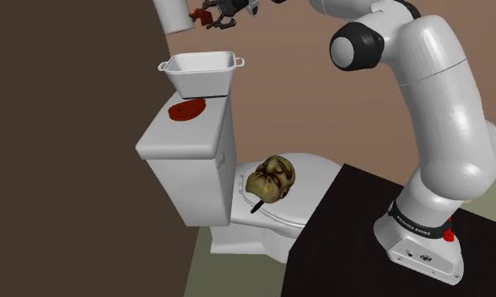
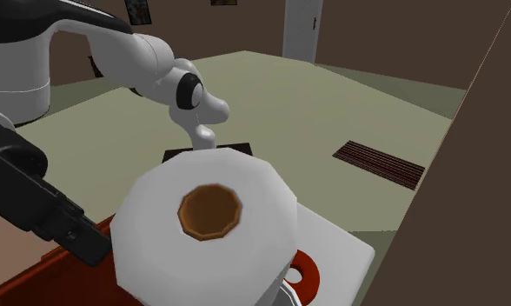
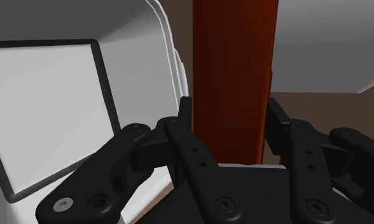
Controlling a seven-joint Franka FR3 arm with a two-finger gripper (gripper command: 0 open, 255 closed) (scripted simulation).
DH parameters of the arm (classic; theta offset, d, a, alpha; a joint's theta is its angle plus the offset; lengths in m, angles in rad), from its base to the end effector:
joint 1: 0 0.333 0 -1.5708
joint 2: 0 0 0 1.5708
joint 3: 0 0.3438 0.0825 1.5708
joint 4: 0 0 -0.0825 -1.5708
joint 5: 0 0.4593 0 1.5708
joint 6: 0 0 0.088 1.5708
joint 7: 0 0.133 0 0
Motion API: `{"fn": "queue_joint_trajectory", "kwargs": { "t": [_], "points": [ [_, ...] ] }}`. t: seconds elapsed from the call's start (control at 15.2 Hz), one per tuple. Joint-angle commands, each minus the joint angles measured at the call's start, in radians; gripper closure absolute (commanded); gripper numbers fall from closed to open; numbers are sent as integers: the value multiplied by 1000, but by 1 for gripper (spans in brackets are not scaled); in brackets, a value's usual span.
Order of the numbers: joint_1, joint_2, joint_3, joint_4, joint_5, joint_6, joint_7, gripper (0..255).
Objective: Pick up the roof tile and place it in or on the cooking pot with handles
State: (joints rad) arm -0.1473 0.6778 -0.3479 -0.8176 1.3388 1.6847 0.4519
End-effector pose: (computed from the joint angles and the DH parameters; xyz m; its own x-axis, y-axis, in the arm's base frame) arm 0.8308 -0.1672 0.6373 0.7423 -0.6195 -0.2555 -0.4533 -0.1834 -0.8723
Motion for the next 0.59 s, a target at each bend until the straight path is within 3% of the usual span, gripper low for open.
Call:
{"fn": "queue_joint_trajectory", "kwargs": {
  "t": [0.0, 0.53],
  "points": [
    [-9, -4, 3, -95, -10, -57, -45, 255],
    [-1, -37, 36, -235, -28, -2, -141, 255]
  ]
}}
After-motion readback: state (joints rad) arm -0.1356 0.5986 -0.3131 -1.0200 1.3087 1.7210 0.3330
